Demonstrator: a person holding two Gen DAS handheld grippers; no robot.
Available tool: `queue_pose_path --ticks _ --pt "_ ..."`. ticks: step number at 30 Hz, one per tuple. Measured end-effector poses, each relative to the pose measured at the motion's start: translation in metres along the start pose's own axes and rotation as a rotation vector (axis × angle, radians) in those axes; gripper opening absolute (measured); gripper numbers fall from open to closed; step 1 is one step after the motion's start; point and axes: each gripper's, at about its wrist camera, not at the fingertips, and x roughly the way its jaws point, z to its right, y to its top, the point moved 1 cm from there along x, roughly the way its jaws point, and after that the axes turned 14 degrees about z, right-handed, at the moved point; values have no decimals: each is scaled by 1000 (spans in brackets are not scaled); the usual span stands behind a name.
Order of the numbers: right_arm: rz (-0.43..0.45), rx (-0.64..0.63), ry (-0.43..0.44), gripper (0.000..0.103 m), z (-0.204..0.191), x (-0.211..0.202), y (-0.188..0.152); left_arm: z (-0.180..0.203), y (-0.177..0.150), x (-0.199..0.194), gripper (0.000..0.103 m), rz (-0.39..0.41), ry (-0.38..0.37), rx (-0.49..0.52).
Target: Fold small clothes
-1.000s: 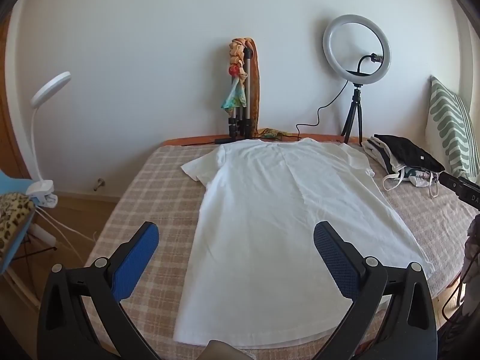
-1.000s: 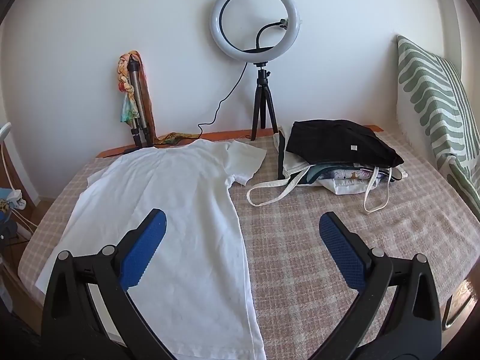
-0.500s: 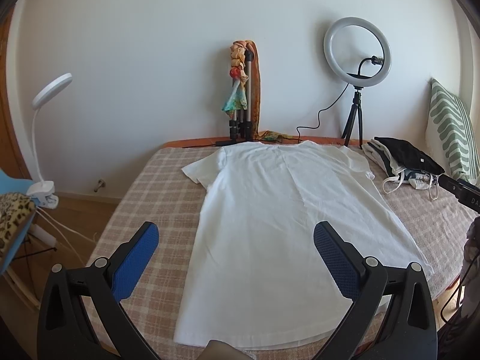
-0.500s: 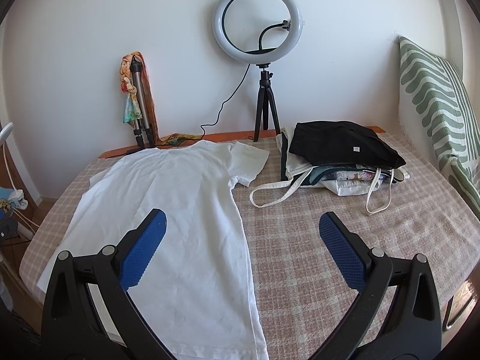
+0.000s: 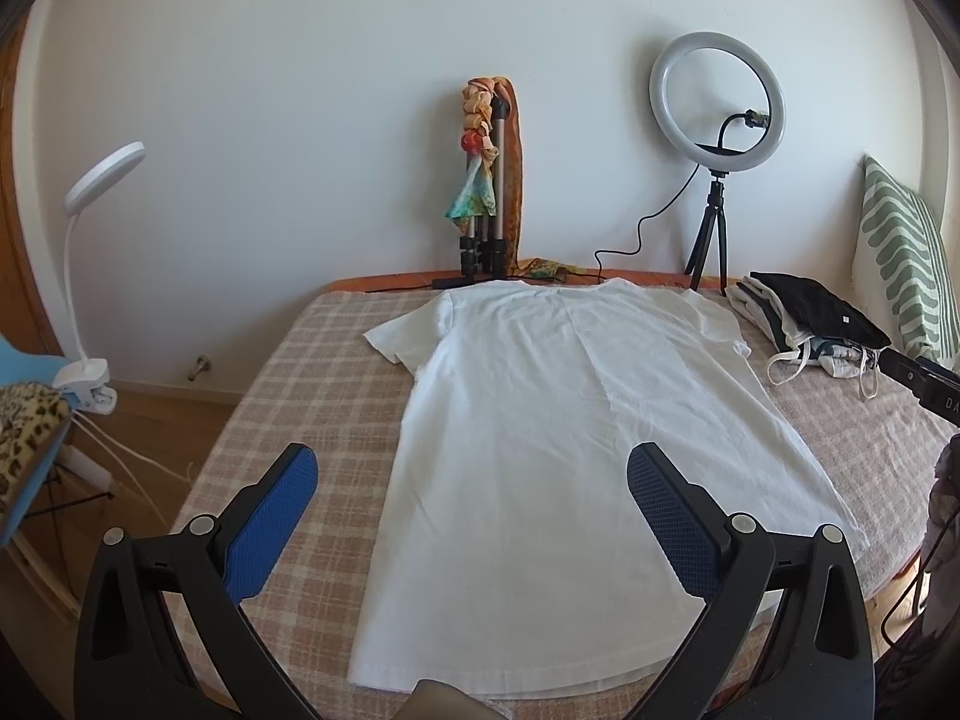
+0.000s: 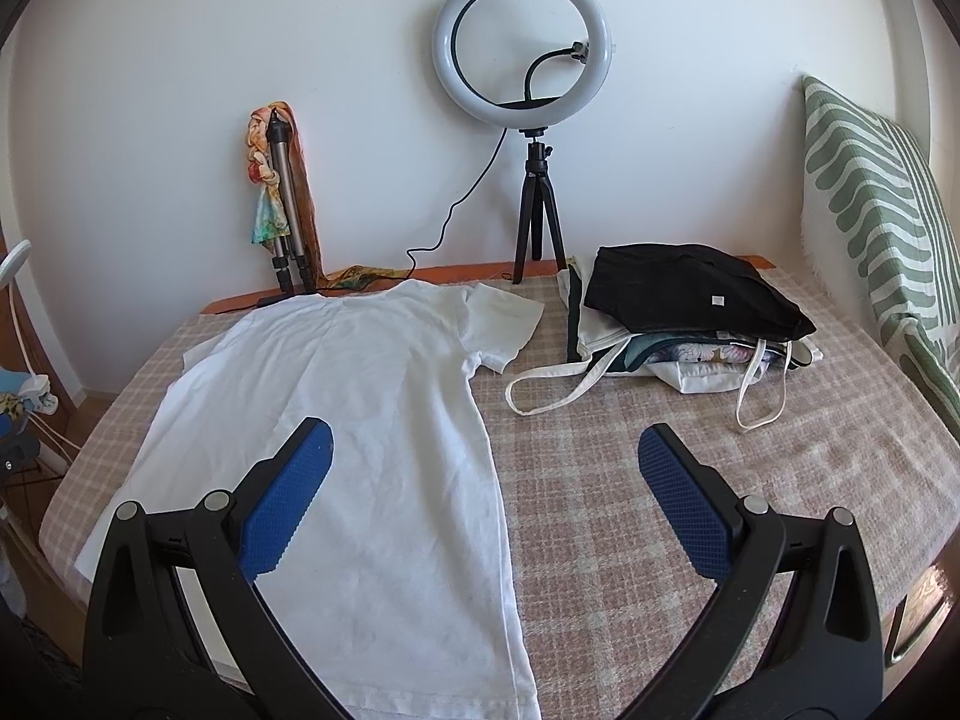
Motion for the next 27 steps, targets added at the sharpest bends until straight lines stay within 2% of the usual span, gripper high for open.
queue_pose_path --ticks 27 --pt "3 -1 1 103 -3 -1 -1 0 -2 0 103 0 3 2"
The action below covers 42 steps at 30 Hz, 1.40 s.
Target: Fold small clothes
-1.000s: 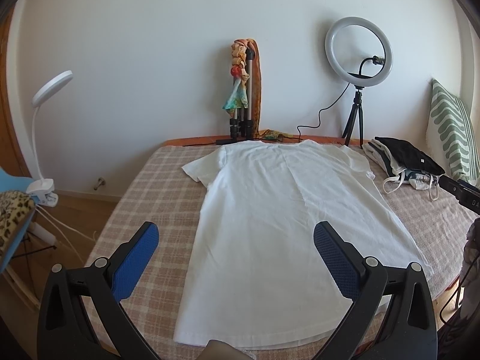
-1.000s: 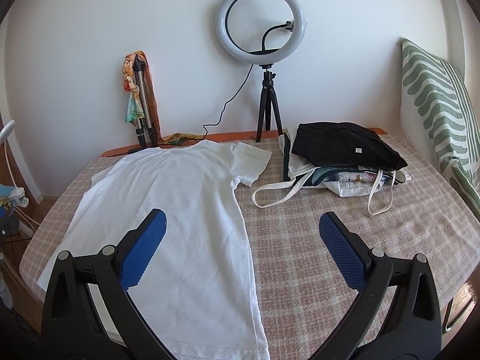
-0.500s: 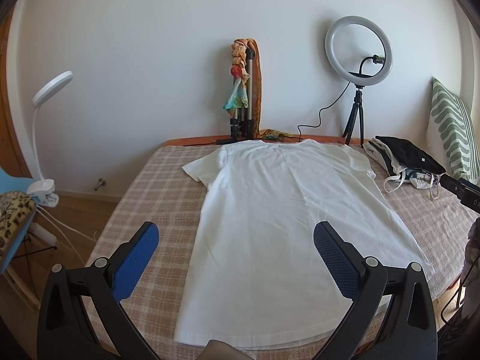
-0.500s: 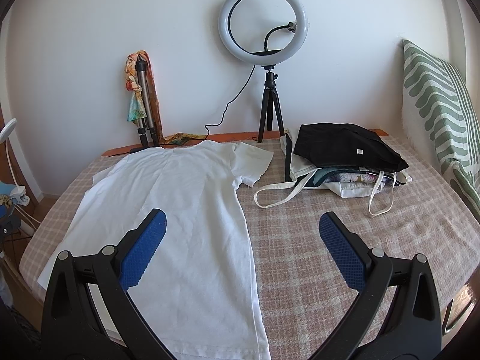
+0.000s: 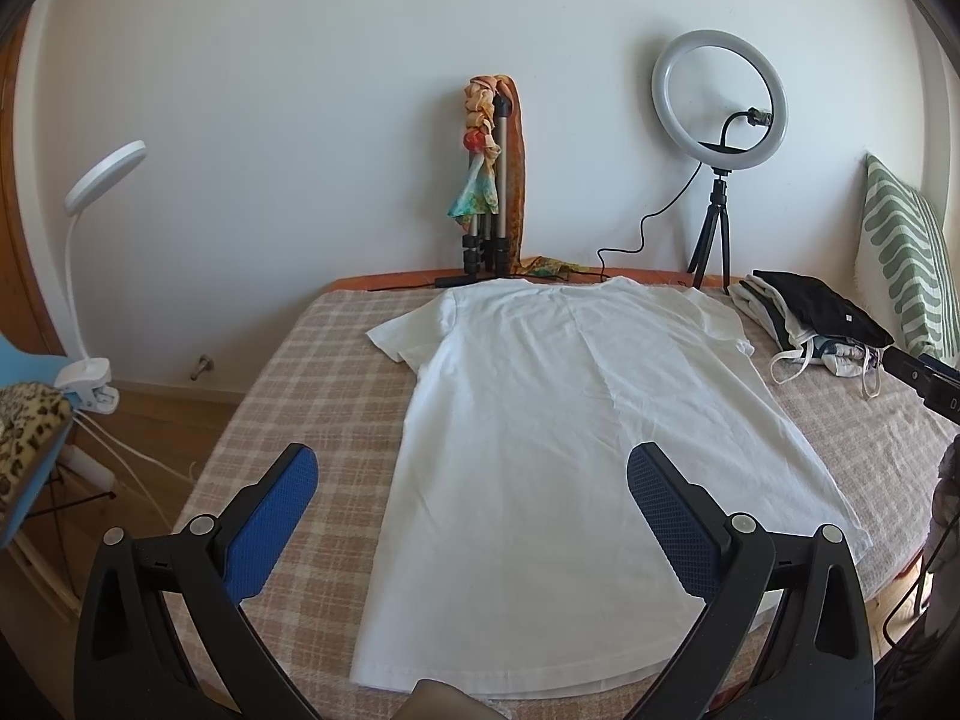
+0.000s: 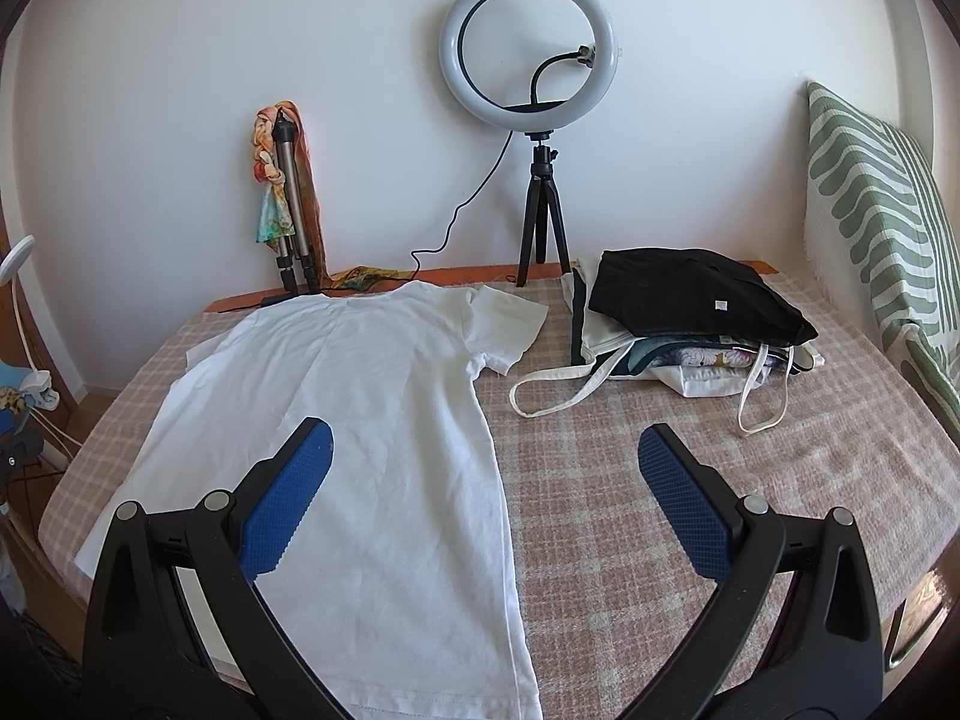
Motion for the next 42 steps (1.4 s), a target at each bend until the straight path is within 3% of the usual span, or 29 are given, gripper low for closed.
queue_pose_path --ticks 17,26,28,34,38,42 --pt "4 -7 19 103 -15 5 4 -12 -4 5 103 -17 14 -2" --pt "19 19 61 103 -30 24 10 -30 -21 8 102 -61 -54 -38" --pt "31 28 81 103 -38 30 14 -37 -27 9 97 -75 -51 -35" --pt "-30 -31 258 103 -91 55 34 -67 -56 16 84 -182 -62 -132" --pt "-46 -125 359 103 -143 70 56 -79 -74 19 60 -227 -79 -184" --pt "-85 -150 444 103 -187 90 73 -82 -91 25 58 -282 -98 -202"
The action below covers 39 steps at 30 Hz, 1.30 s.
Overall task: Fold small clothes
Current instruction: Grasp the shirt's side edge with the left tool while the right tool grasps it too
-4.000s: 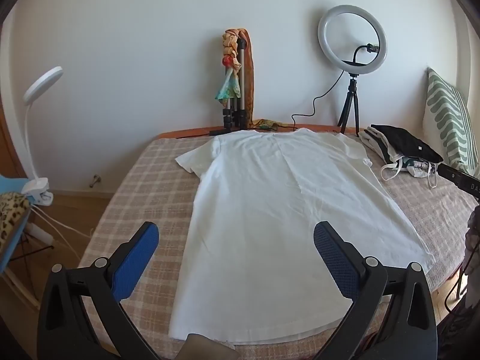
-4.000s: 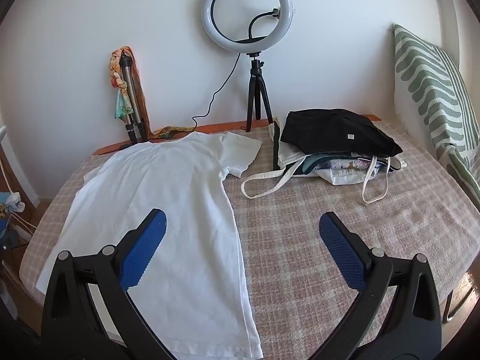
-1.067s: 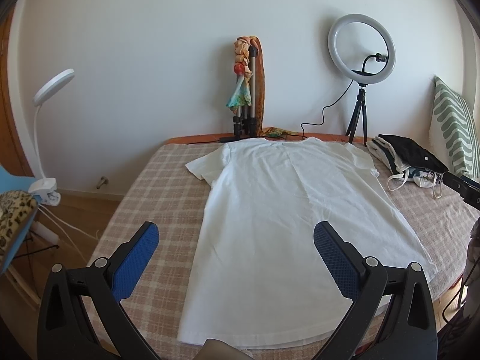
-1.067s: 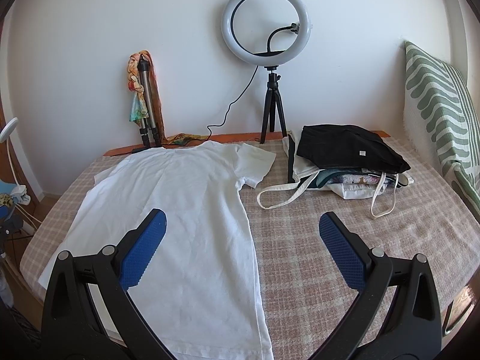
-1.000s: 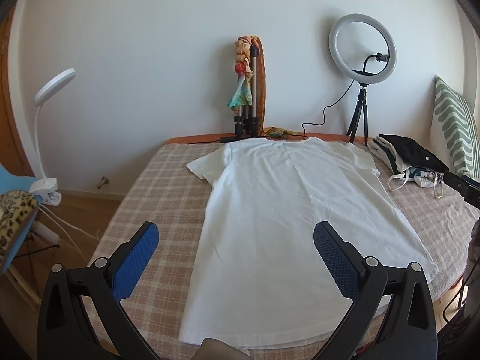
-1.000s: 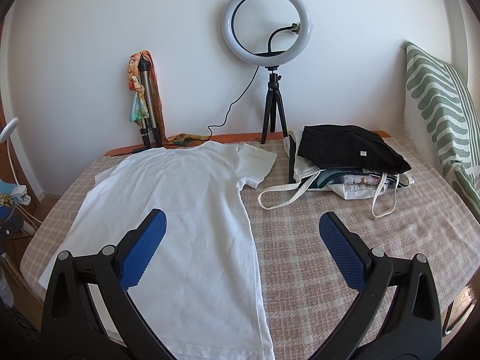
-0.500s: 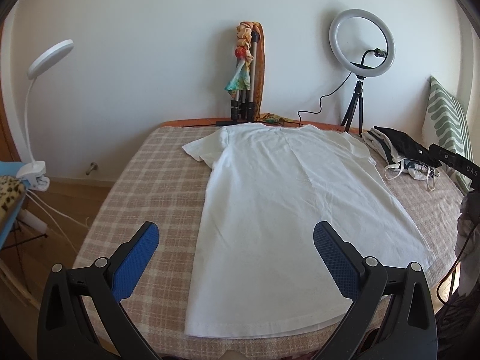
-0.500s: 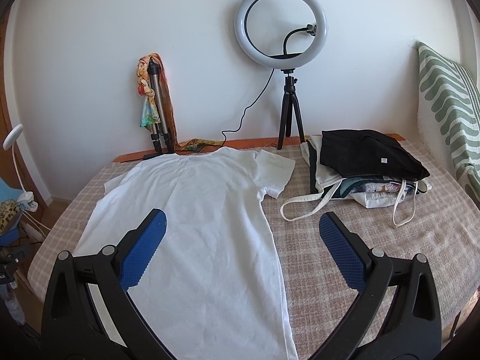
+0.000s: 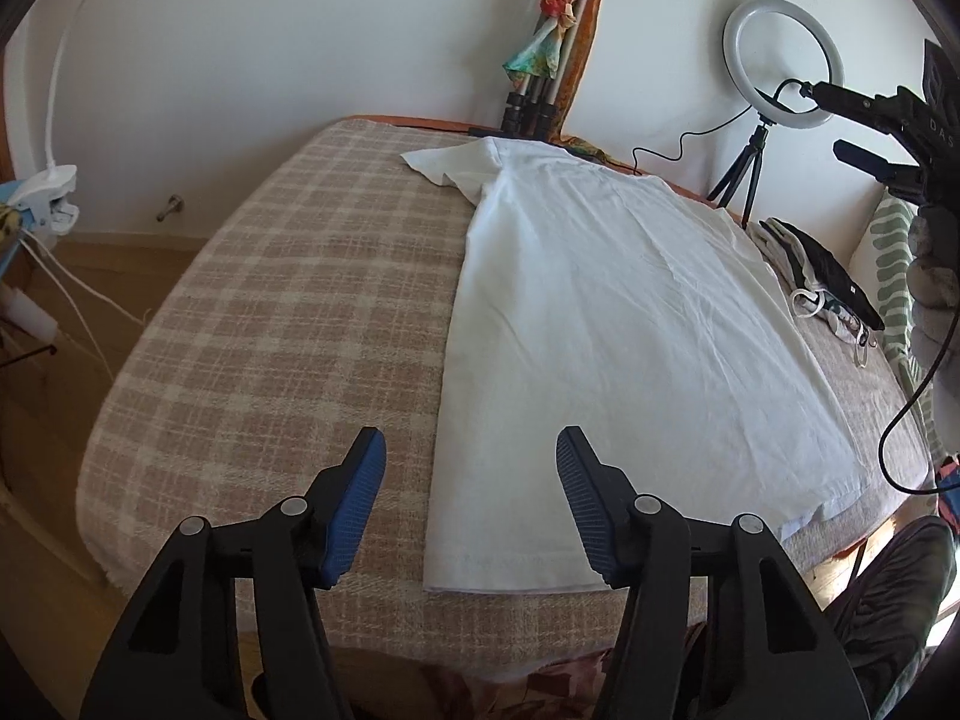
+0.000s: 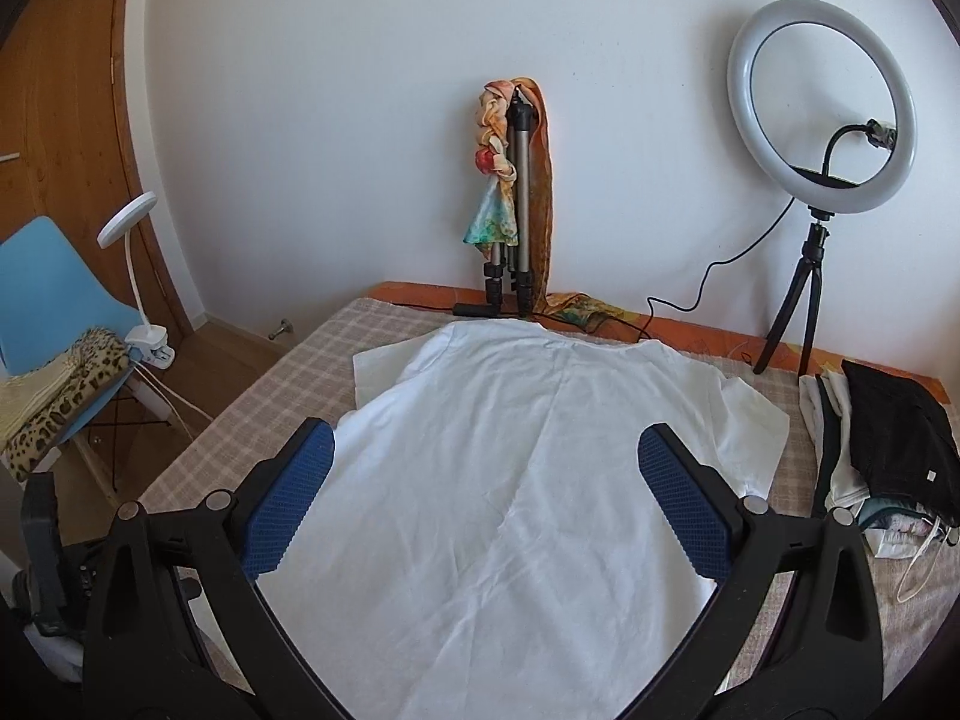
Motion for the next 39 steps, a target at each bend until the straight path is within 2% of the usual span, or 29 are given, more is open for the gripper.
queue_pose_path --ticks 5,8,11,14,17,22,24,27,32,34,37,39 --pt "-73 17 82 103 -34 54 22 -10 -12 12 55 -56 -7 -29" --pt "-130 26 121 98 -57 91 30 -11 -13 14 54 -60 -13 -38" --pt "-208 43 164 95 -78 136 30 -13 -15 17 41 -79 -45 -59" --pt "-314 70 181 86 -94 183 22 -11 -17 21 40 -101 -79 -81" --pt "-404 72 202 83 -111 224 6 -7 -16 21 29 -103 -107 -68" --pt "-496 17 168 78 -133 285 -24 -8 -16 24 21 -115 -132 -100" --pt "-535 10 157 68 -138 308 -36 -11 -16 25 16 -116 -143 -122" --pt "-573 -28 137 60 -145 334 -48 -16 -16 27 10 -120 -166 -149" --pt "-626 -98 105 59 -152 366 -67 -23 -16 28 7 -116 -190 -182" --pt "-657 -132 91 52 -154 375 -75 -24 -16 28 6 -115 -195 -187" --pt "-644 -177 87 37 -154 377 -76 -26 -16 28 5 -112 -205 -200" --pt "-628 -195 73 11 -153 377 -74 -35 -16 25 4 -113 -211 -208"
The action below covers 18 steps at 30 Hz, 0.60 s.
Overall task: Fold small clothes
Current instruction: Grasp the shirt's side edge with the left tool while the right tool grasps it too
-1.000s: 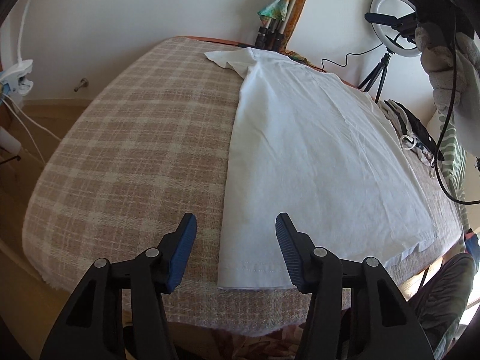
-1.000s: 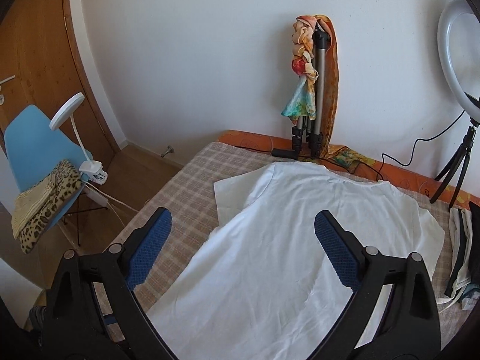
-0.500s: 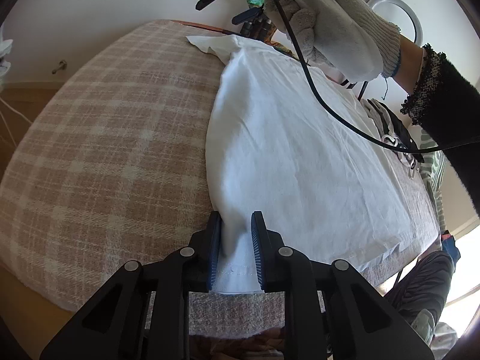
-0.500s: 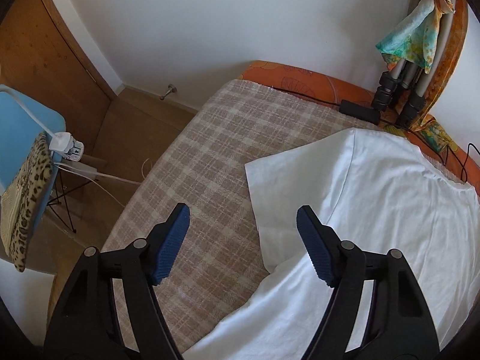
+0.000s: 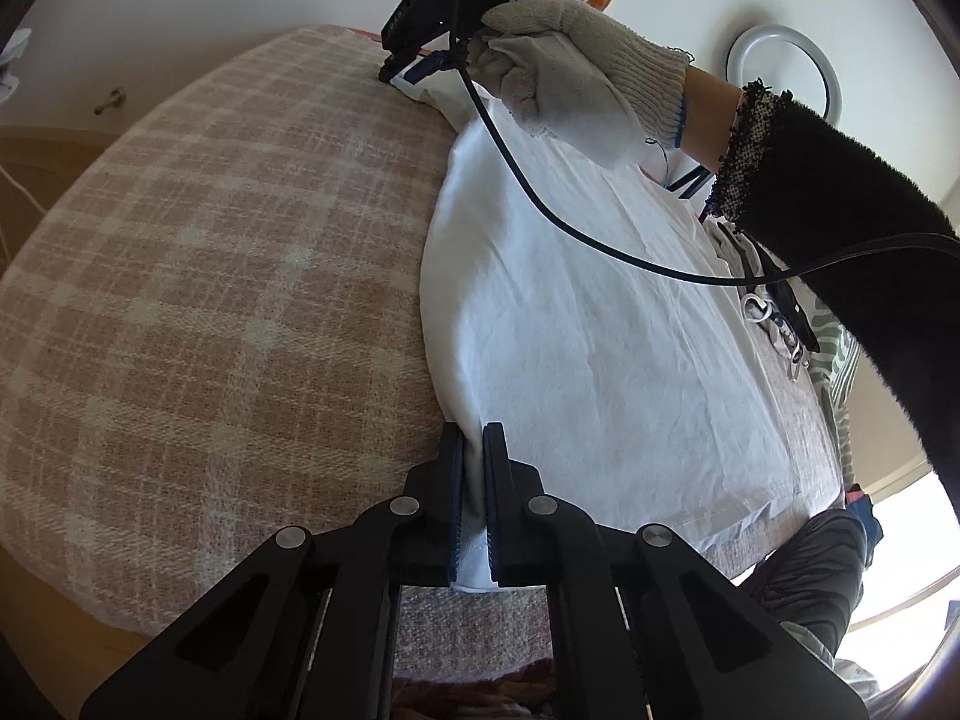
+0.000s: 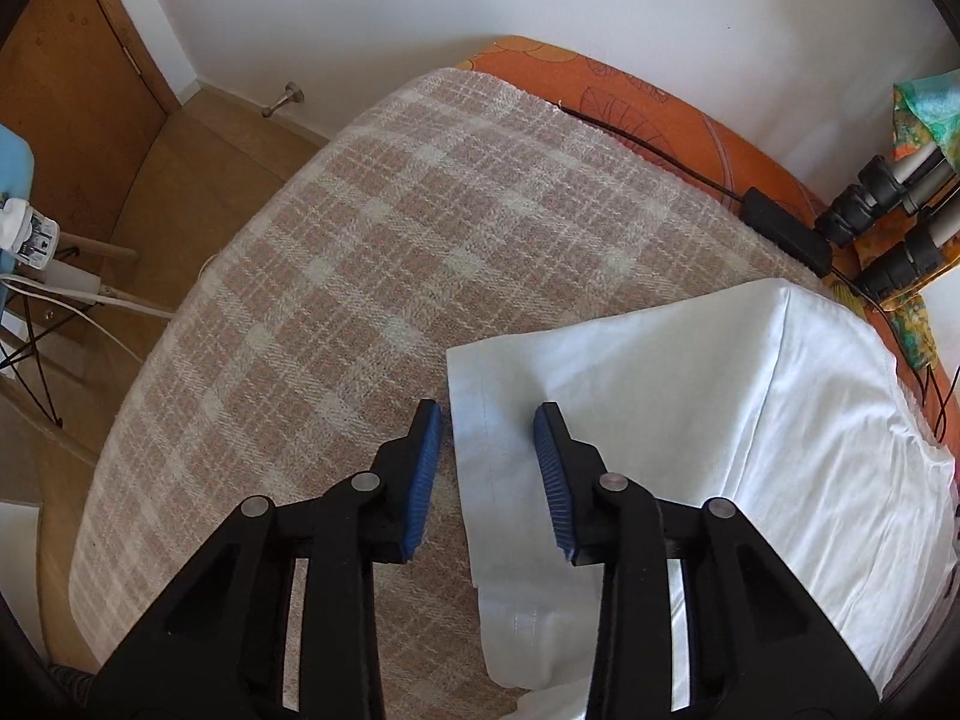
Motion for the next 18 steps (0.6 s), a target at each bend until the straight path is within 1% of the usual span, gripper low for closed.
queue_pose_path --ticks 3,5,7,9,10,12,14,16,18 --pt "-1 21 16 6 7 -2 4 -1 0 -3 2 0 -17 -14" --pt "34 69 43 5 16 -13 13 -1 -2 -6 2 5 -26 -14" --pt "121 180 86 5 36 -33 25 0 -2 -11 2 15 -29 -4" --pt "148 295 123 5 56 -41 30 -1 -2 -14 2 17 -39 -8" --pt "147 314 128 5 60 -41 31 -1 -2 -13 2 15 -39 -10" --pt "146 287 105 5 62 -39 31 -6 -2 -15 2 17 -32 -19" --pt "145 268 101 5 64 -36 28 -11 -2 -18 2 20 -43 -41" --pt "135 274 95 5 66 -36 25 -12 -2 -19 2 23 -49 -49" --pt "142 290 106 5 68 -30 24 -8 0 -22 2 29 -57 -39"
